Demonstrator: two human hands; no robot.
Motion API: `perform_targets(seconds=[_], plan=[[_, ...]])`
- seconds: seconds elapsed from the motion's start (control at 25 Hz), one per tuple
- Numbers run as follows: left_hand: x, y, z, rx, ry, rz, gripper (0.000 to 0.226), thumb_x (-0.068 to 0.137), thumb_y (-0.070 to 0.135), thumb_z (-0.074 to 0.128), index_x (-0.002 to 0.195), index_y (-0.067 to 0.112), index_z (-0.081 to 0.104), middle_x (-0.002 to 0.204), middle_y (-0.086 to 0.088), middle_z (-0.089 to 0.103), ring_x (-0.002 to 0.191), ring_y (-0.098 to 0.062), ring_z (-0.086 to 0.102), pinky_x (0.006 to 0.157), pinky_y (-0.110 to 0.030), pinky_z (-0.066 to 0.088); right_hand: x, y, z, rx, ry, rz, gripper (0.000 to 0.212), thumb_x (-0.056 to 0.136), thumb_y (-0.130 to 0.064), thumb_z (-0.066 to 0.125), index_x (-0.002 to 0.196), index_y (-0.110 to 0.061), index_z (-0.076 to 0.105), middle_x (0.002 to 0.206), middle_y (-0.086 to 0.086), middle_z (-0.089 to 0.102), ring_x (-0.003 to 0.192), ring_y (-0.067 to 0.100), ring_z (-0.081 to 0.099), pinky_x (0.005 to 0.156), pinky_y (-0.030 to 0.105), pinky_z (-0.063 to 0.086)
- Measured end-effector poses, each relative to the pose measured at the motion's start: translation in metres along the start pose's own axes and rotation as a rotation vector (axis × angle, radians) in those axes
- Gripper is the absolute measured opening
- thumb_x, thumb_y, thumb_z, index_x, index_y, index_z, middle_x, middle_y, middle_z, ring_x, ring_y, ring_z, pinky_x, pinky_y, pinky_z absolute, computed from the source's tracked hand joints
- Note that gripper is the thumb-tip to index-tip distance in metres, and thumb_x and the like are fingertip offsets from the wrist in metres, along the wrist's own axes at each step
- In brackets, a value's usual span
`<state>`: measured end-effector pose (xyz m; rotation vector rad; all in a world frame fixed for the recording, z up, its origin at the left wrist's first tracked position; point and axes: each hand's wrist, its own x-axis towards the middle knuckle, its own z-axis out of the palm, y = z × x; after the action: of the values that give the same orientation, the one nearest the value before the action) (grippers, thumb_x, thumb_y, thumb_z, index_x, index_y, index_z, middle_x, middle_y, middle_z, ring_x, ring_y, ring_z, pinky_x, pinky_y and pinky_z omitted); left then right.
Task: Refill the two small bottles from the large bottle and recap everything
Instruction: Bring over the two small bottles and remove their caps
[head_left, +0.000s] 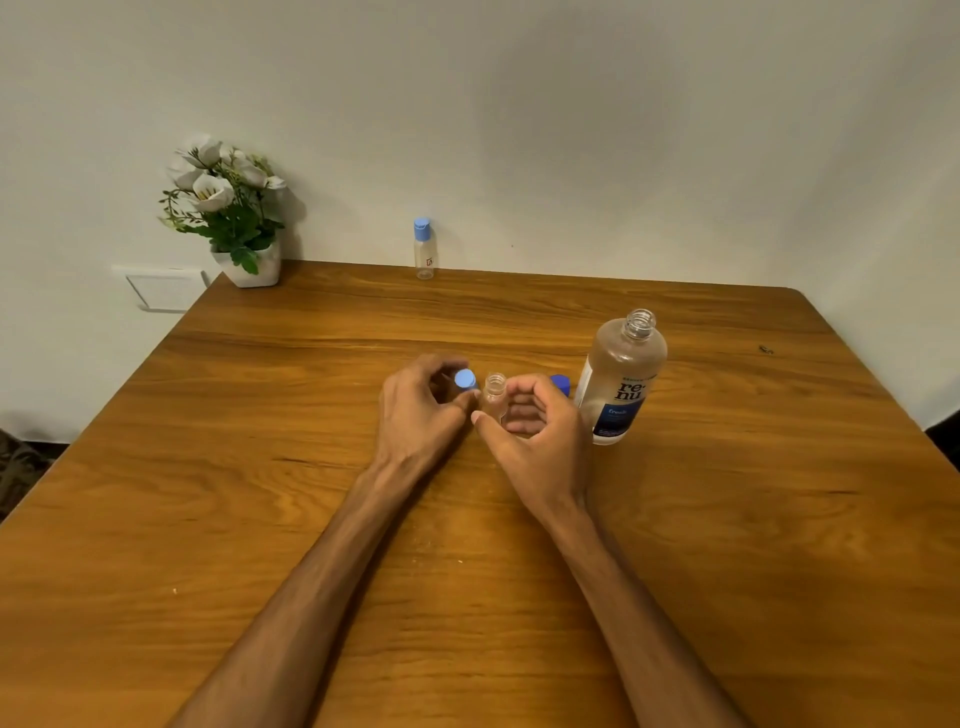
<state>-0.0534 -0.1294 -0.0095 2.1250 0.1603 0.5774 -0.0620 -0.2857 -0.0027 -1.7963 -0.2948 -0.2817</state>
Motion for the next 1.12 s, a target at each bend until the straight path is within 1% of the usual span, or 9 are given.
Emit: perform_targets(seconds=[0.28,0.36,0.52,0.6,0.68,0.76,0.88,1.0,1.12], plan=[[0.004,-0.006,0.000,0.072,-0.069,0.026,0.046,0.080,0.017,0.087,0.125,0.016,0.074,0.115,-0.001,0.076,0.104,-0.011,0.068,0.092,-0.029,0.058,-0.004,-0.001,0.003,-0.035,-0.093,-0.032,0.037,0.074,-0.017,0.088,0.107,-0.015,0.070,0.096,-0.009,0.075,0.087,0.004,0.073,0.075,0.027,0.063],[0.006,-0.007,-0.003,0.046,-0.121,-0.006,0.055,0.079,0.015,0.088,0.131,0.017,0.070,0.117,0.004,0.075,0.107,-0.010,0.068,0.095,-0.030,0.058,-0.005,0.000,0.003,-0.041,-0.105,-0.020,0.038,0.074,-0.017,0.088,0.108,-0.015,0.070,0.097,-0.008,0.075,0.088,0.004,0.072,0.076,0.029,0.064],[0.006,-0.007,-0.019,-0.026,-0.267,-0.045,0.069,0.075,0.012,0.087,0.139,0.027,0.064,0.122,0.019,0.069,0.110,0.002,0.064,0.094,-0.020,0.055,-0.005,-0.002,0.003,-0.069,-0.109,-0.019,0.047,0.072,-0.020,0.090,0.113,-0.017,0.069,0.101,-0.010,0.073,0.090,0.003,0.071,0.077,0.030,0.063],[0.009,-0.012,-0.029,-0.180,-0.257,-0.097,0.063,0.074,0.009,0.076,0.133,0.028,0.068,0.122,0.012,0.072,0.108,-0.002,0.067,0.093,-0.025,0.059,-0.006,-0.006,0.003,-0.081,-0.112,0.003,0.060,0.068,-0.028,0.092,0.121,-0.022,0.065,0.106,-0.012,0.072,0.095,0.000,0.069,0.080,0.028,0.062],[0.016,-0.016,-0.033,-0.300,-0.139,-0.133,0.046,0.076,0.011,0.066,0.120,0.024,0.074,0.114,0.004,0.076,0.103,-0.014,0.071,0.091,-0.035,0.061,-0.011,-0.011,0.001,-0.114,-0.091,0.009,0.070,0.065,-0.038,0.092,0.127,-0.027,0.061,0.112,-0.015,0.069,0.102,-0.002,0.066,0.085,0.025,0.060],[0.035,-0.018,-0.032,-0.258,-0.003,-0.170,0.028,0.088,0.009,0.066,0.111,0.021,0.075,0.108,0.004,0.076,0.098,-0.017,0.072,0.092,-0.040,0.062,-0.018,-0.020,0.000,-0.190,-0.030,-0.024,0.072,0.065,-0.049,0.087,0.129,-0.030,0.059,0.117,-0.016,0.067,0.108,-0.001,0.063,0.089,0.025,0.058],[0.088,-0.020,-0.028,-0.073,0.108,-0.146,0.017,0.096,0.013,0.067,0.111,0.014,0.074,0.104,0.004,0.072,0.093,-0.012,0.068,0.092,-0.041,0.062,-0.027,-0.037,-0.001,-0.273,0.171,-0.186,0.061,0.070,-0.044,0.083,0.124,-0.022,0.065,0.116,-0.013,0.068,0.106,0.003,0.062,0.088,0.027,0.055],[0.148,-0.018,-0.021,0.125,0.160,-0.083,0.031,0.093,0.027,0.071,0.121,0.013,0.070,0.112,-0.003,0.072,0.098,-0.017,0.068,0.090,-0.037,0.060,-0.026,-0.044,-0.001,-0.248,0.282,-0.369,0.037,0.077,-0.024,0.082,0.110,-0.011,0.072,0.108,-0.005,0.071,0.101,0.011,0.066,0.085,0.030,0.055],[0.195,-0.021,-0.011,0.227,0.175,-0.082,0.049,0.092,0.030,0.073,0.136,0.012,0.059,0.132,-0.010,0.064,0.112,-0.024,0.065,0.095,-0.039,0.058,-0.022,-0.041,-0.001,-0.233,0.294,-0.428,0.020,0.078,-0.012,0.079,0.097,-0.009,0.074,0.099,-0.003,0.072,0.095,0.011,0.067,0.084,0.024,0.054]])
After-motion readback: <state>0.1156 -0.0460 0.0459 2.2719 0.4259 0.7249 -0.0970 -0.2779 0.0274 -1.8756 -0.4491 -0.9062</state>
